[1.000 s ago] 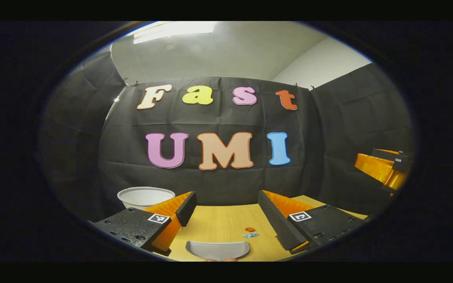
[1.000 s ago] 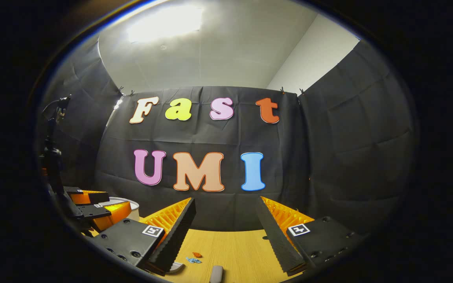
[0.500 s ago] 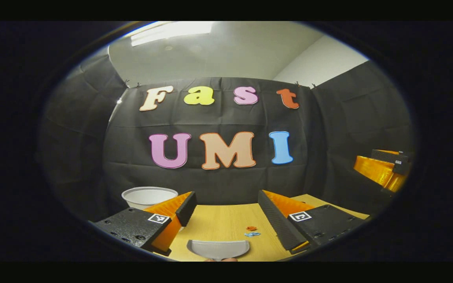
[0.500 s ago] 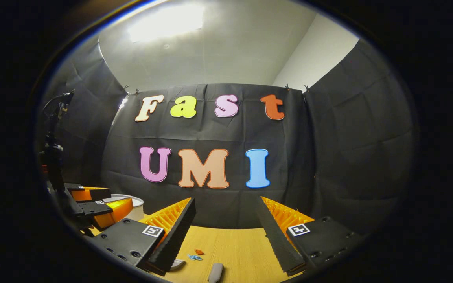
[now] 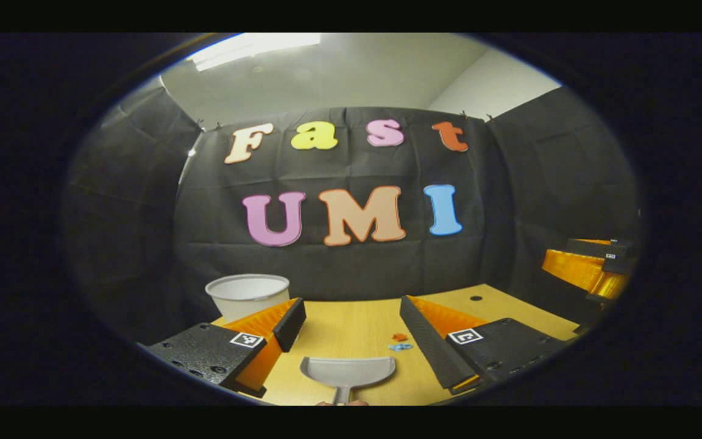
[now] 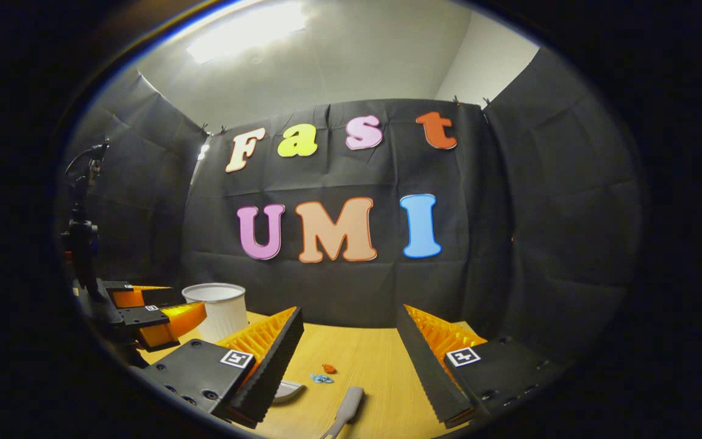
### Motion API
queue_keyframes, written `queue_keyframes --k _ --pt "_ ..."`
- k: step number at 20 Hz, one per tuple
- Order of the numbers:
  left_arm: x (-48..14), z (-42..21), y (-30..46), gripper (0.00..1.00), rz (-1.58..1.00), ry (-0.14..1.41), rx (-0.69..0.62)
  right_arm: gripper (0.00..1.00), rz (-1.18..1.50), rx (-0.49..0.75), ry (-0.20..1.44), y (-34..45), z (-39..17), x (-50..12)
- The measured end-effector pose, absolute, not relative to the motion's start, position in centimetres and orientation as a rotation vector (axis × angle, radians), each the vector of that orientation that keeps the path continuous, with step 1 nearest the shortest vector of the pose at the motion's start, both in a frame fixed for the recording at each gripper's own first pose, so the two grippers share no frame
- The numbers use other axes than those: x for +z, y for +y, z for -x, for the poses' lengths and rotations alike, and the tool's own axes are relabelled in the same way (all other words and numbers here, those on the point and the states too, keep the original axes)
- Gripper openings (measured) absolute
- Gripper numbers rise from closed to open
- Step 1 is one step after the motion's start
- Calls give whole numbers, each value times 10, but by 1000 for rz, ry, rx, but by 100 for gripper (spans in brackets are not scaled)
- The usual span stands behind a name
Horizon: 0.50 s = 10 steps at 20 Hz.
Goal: Pick up the small broom and dustpan from the desktop, sweep the trash into the dustpan with the broom, and then empty the trash into the garbage bin.
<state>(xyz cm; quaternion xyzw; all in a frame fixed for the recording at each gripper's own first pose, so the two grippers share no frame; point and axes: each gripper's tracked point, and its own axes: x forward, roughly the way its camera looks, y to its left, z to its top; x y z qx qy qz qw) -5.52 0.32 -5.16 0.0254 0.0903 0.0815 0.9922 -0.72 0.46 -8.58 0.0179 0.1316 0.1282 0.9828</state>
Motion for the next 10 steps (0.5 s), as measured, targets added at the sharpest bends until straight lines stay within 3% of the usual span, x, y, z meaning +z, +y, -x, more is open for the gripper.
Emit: queue_keyframes --k 6,7,8,10 --pt "-158 84 15 94 54 491 156 99 65 350 544 31 29 -173" --pt "-175 90 16 100 71 541 156 99 80 353 594 33 33 -187" --pt "-190 94 17 95 88 586 157 99 97 353 645 34 37 -204" --pt "-221 104 15 95 110 684 148 99 129 346 744 35 42 -234"
